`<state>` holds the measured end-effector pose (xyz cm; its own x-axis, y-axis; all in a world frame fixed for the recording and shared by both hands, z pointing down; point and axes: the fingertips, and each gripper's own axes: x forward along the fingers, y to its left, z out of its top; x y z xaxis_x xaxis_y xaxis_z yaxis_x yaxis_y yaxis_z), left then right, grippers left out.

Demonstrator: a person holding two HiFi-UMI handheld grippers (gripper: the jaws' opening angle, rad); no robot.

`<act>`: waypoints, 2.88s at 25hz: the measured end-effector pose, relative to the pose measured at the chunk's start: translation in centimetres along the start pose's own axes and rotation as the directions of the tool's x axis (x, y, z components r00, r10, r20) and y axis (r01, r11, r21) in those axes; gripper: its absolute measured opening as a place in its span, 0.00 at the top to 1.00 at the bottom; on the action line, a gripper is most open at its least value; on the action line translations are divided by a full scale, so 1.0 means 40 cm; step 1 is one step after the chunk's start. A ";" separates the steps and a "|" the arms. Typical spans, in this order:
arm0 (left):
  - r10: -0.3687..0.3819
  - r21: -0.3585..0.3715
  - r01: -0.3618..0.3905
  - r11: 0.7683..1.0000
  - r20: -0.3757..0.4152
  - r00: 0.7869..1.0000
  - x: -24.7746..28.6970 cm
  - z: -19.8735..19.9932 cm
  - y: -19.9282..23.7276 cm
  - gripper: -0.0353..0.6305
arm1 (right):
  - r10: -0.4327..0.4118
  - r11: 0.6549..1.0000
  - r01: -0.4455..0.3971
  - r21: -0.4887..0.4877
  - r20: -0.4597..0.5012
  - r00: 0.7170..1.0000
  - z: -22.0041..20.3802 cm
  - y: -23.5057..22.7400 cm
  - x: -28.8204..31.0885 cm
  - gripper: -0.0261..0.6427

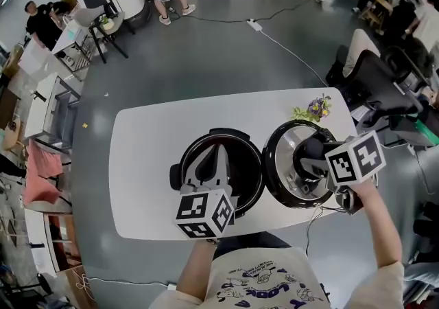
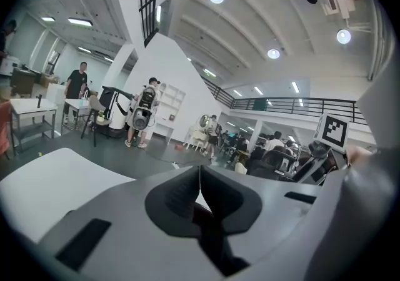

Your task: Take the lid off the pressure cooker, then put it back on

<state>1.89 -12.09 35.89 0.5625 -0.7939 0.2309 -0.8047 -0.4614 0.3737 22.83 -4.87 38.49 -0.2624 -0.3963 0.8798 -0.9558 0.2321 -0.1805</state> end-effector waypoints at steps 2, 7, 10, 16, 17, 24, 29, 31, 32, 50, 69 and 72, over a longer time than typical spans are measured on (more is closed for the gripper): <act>-0.024 0.009 0.024 1.000 -0.011 1.000 0.018 0.001 -0.018 0.92 | -0.007 0.999 0.007 0.037 0.000 1.000 -0.012 -0.019 -0.006 0.52; -0.076 0.041 0.077 0.996 -0.040 0.996 0.064 -0.034 -0.109 0.92 | -0.044 0.994 0.044 0.099 -0.006 0.999 -0.085 -0.105 -0.022 0.52; -0.098 0.049 0.101 0.994 -0.056 0.994 0.095 -0.062 -0.177 0.92 | -0.054 0.990 0.056 0.126 -0.022 0.998 -0.139 -0.167 -0.030 0.52; -0.115 0.087 0.122 0.989 -0.084 0.990 0.135 -0.088 -0.249 0.93 | -0.059 0.984 0.068 0.164 -0.057 0.997 -0.208 -0.238 -0.012 0.52; -0.115 0.090 0.122 0.988 -0.088 0.990 0.139 -0.094 -0.254 0.93 | -0.059 0.984 0.069 0.167 -0.064 0.996 -0.217 -0.246 -0.003 0.52; -0.084 0.105 0.095 0.990 -0.104 0.991 0.142 -0.131 -0.276 0.93 | -0.036 0.980 0.054 0.189 -0.097 0.995 -0.280 -0.288 0.069 0.52; -0.060 0.111 0.072 0.991 -0.110 0.992 0.147 -0.149 -0.241 0.93 | -0.031 0.982 0.056 0.181 -0.137 0.990 -0.305 -0.289 0.157 0.52; -0.052 0.114 0.065 0.991 -0.113 0.992 0.151 -0.151 -0.228 0.93 | -0.029 0.982 0.057 0.179 -0.154 0.988 -0.309 -0.290 0.188 0.52; -0.048 0.116 0.061 0.991 -0.115 0.992 0.152 -0.152 -0.221 0.93 | -0.029 0.982 0.058 0.178 -0.161 0.987 -0.311 -0.289 0.202 0.52; 0.007 0.116 0.010 0.993 -0.141 0.990 0.164 -0.199 -0.156 0.93 | -0.050 0.976 0.096 0.194 -0.232 0.971 -0.346 -0.315 0.376 0.52; 0.047 0.109 -0.031 0.994 -0.141 0.989 0.136 -0.222 -0.119 0.93 | -0.132 0.966 0.179 0.188 -0.240 0.962 -0.374 -0.287 0.469 0.52; 0.050 0.105 -0.035 0.994 -0.141 0.989 0.132 -0.221 -0.116 0.93 | -0.154 0.966 0.199 0.164 -0.252 0.955 -0.387 -0.280 0.476 0.52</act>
<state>10.26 -10.64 43.34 0.5430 -0.7520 0.3737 -0.8393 -0.4722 0.2693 30.58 -1.25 64.05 -0.0702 -0.1907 0.9791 -0.9974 -0.0002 -0.0716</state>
